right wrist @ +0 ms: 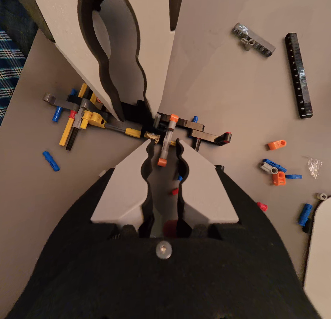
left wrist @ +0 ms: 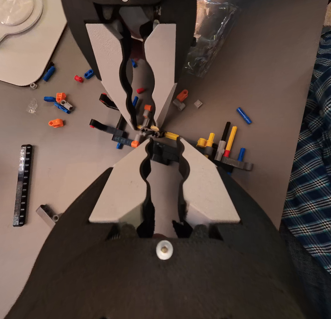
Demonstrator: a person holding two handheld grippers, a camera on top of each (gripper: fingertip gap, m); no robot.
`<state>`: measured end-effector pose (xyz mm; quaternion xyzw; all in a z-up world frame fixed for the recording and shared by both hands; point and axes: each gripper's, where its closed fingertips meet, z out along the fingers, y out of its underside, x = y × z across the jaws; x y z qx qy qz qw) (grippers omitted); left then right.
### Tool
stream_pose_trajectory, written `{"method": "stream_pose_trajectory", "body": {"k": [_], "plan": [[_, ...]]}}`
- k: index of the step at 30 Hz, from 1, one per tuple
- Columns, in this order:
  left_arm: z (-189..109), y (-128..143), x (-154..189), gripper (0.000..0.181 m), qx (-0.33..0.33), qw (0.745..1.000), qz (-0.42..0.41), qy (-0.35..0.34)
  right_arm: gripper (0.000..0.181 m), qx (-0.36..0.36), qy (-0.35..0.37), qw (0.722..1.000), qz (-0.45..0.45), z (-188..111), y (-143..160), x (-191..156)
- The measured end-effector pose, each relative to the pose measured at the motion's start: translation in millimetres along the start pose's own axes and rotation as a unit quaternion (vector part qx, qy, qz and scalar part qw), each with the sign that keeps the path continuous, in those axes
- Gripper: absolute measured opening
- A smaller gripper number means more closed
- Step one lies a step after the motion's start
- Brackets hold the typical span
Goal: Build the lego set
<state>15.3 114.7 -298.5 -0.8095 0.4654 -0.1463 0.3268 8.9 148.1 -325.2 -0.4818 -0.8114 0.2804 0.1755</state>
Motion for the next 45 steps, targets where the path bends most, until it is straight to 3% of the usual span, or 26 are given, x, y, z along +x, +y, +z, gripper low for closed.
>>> {"method": "stream_pose_trajectory", "body": {"k": [1,10,13,45], "plan": [[-1.3,1.6,-1.6,0.024,-0.001,1.0,-0.007,-0.004,0.022,0.002,0.003,1.0,0.004,-0.2,0.2,-0.1],[1.5,0.8,-8.3,0.026,-0.013,0.993,-0.115,-0.014,0.022,0.015,0.052,0.996,0.068,-0.3,0.0,-5.0],[7.2,0.7,-7.7,0.015,-0.012,0.989,-0.146,-0.008,0.022,0.016,0.06,0.995,0.075,-0.2,-0.3,-7.8],[18.2,1.2,-3.0,0.007,-0.035,0.986,-0.16,-0.005,0.022,0.041,0.063,0.992,0.1,-6.4,6.6,-9.2]]}}
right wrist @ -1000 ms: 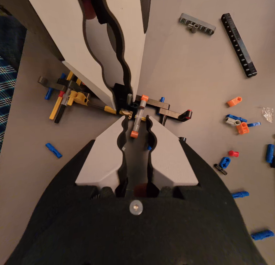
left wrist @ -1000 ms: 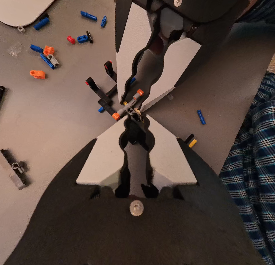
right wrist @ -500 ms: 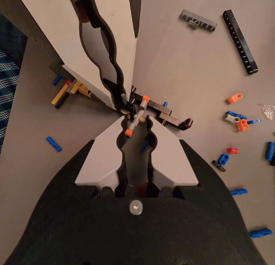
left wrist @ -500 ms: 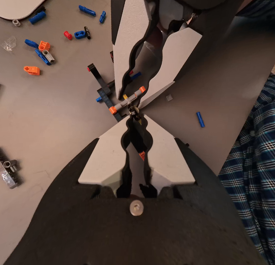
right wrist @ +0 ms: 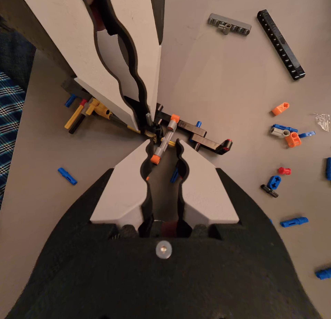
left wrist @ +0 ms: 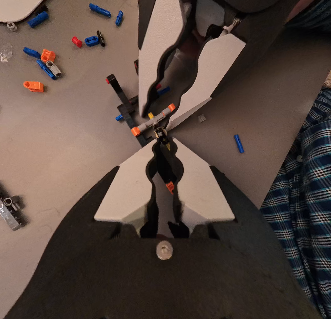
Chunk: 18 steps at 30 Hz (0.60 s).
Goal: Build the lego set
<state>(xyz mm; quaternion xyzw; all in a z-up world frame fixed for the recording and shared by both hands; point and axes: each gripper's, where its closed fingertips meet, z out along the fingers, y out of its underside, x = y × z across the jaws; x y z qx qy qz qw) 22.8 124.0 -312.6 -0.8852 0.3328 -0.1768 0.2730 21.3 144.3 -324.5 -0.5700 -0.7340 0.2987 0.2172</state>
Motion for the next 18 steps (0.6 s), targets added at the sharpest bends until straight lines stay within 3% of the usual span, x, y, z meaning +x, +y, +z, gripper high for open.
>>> {"method": "stream_pose_trajectory", "body": {"k": [2,10,18], "plan": [[0.3,-0.3,0.9,0.006,0.001,1.0,-0.002,0.001,0.028,-0.005,0.012,1.0,-0.001,-2.3,1.6,2.9],[0.5,-1.4,2.0,0.003,0.001,1.0,-0.003,0.001,0.022,-0.011,0.036,0.999,0.008,-4.9,6.1,3.2],[4.0,7.2,12.5,0.013,-0.038,0.999,-0.013,0.018,0.021,-0.003,0.037,0.999,0.009,-4.6,5.9,2.2]]}}
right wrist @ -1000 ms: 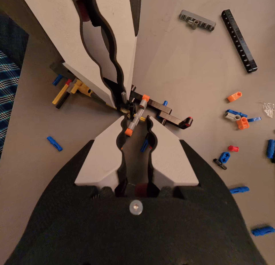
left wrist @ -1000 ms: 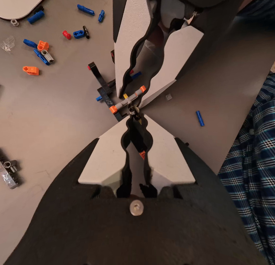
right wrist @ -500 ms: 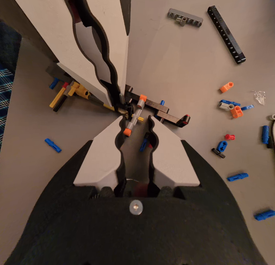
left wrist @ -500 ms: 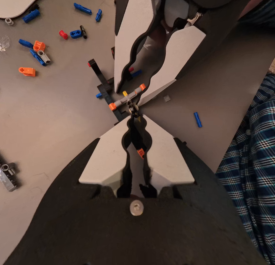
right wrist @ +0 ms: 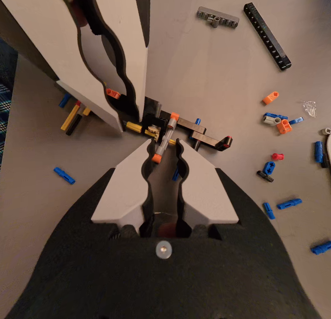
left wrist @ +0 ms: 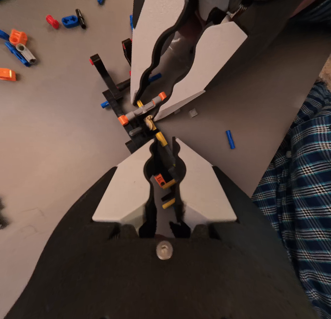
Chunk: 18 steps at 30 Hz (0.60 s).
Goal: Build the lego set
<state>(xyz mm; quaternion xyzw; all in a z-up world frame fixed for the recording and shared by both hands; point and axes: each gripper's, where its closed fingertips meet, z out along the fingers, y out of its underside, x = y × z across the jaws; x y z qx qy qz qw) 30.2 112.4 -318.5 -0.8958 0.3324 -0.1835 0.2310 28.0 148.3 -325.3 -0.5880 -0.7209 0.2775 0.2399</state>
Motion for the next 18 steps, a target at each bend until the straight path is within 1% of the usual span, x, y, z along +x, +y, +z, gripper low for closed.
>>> {"method": "stream_pose_trajectory", "body": {"k": [3,5,9,18], "plan": [[2.3,1.7,2.5,0.015,-0.019,1.0,-0.001,-0.001,0.021,0.002,0.001,1.0,0.0,0.1,-0.1,0.0],[2.9,2.0,0.1,0.01,-0.028,1.0,-0.003,-0.011,0.021,0.004,0.001,1.0,0.0,0.1,-0.1,-0.1],[4.1,2.7,-0.7,0.008,-0.043,0.999,-0.002,-0.032,0.021,0.007,-0.001,1.0,-0.001,0.0,-0.1,0.1],[2.0,3.0,-3.3,0.005,-0.035,0.997,-0.003,-0.066,0.02,0.009,-0.002,1.0,-0.005,0.4,-0.2,-0.7]]}}
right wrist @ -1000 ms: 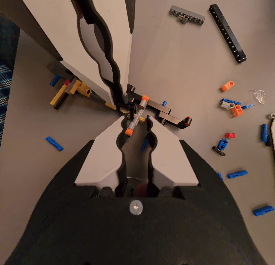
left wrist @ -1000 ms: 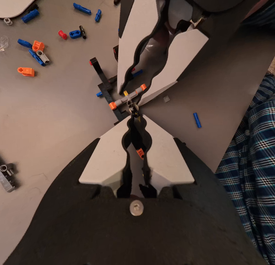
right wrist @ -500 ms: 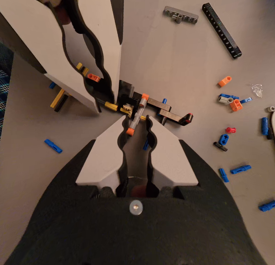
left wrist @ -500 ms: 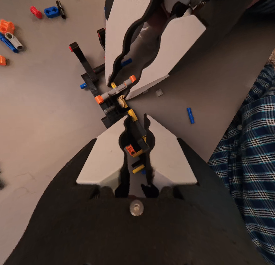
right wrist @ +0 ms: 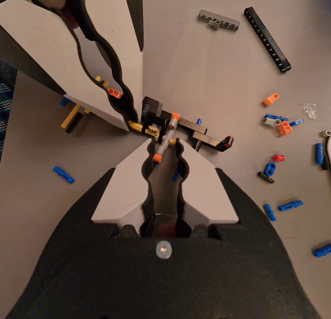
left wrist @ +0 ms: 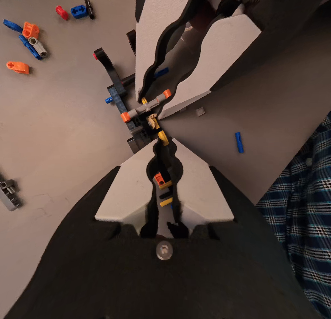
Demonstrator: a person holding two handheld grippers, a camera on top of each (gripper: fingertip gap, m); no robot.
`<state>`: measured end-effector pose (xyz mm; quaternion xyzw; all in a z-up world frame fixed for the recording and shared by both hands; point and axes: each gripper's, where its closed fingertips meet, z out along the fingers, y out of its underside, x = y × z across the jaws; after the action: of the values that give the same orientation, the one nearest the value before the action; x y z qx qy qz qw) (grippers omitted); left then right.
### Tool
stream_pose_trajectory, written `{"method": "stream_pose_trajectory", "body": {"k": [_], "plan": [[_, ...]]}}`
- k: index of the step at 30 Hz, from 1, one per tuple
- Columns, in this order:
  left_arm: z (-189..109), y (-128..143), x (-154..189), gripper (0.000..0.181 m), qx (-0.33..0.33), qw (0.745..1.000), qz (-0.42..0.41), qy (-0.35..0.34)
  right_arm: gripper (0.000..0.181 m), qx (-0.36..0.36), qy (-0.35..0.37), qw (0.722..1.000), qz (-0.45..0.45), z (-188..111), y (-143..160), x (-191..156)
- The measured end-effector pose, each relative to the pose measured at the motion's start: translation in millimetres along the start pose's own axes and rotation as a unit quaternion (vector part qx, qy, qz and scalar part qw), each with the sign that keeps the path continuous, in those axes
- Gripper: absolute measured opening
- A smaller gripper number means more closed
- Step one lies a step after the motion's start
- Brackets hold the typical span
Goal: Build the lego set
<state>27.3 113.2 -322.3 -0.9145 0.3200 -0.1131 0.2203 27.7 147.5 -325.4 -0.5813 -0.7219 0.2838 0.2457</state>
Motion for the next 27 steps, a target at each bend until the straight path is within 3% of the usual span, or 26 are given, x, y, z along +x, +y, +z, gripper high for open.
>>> {"method": "stream_pose_trajectory", "body": {"k": [27], "plan": [[0.7,0.6,-0.6,0.004,-0.004,0.999,-0.035,0.0,0.019,-0.002,-0.016,1.0,-0.015,0.9,-0.5,0.3]]}}
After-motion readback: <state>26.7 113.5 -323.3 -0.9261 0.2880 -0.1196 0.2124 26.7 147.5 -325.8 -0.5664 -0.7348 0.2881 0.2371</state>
